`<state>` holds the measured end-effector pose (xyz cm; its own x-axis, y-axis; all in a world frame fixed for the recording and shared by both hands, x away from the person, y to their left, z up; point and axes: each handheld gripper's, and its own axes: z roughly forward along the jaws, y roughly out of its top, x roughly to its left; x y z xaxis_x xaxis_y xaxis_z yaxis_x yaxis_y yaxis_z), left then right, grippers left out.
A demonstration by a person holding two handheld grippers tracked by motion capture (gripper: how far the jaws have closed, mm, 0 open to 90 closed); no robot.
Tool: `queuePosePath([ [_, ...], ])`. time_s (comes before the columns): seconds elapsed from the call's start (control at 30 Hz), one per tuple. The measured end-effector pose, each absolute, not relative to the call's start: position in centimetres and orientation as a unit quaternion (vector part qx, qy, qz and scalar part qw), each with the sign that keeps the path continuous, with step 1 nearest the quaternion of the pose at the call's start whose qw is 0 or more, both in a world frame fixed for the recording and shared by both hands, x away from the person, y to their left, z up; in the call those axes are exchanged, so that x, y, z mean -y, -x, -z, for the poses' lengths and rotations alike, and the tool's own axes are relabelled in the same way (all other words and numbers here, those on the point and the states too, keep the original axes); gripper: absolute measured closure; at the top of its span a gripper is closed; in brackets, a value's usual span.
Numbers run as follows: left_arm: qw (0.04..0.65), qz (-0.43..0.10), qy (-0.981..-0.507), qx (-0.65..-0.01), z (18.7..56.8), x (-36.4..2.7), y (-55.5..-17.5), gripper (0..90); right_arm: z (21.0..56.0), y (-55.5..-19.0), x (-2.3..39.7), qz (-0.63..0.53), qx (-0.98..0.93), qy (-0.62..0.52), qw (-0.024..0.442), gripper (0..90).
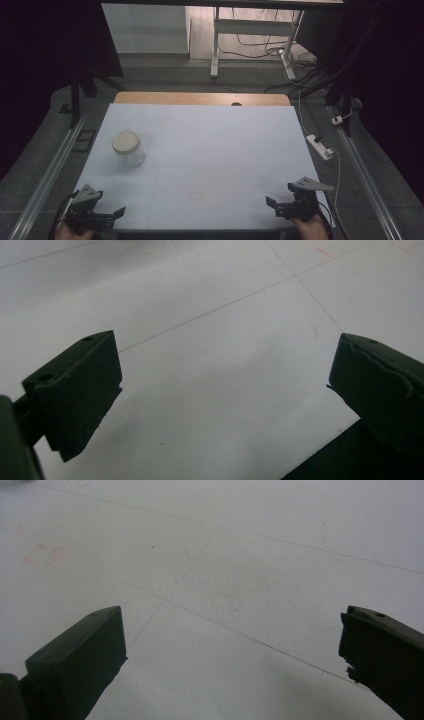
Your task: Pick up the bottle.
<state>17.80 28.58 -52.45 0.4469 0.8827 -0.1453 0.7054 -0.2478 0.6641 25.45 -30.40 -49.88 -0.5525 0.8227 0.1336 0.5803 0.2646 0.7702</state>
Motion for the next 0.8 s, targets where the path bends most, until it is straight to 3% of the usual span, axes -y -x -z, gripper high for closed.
queuePosePath([
  [0.8,0.344,-0.111,-0.767,-0.53,52.59,-29.04,-18.13,1.2,49.88,-25.15,29.84,-0.384,-0.806,-0.424,0.153,0.0],
])
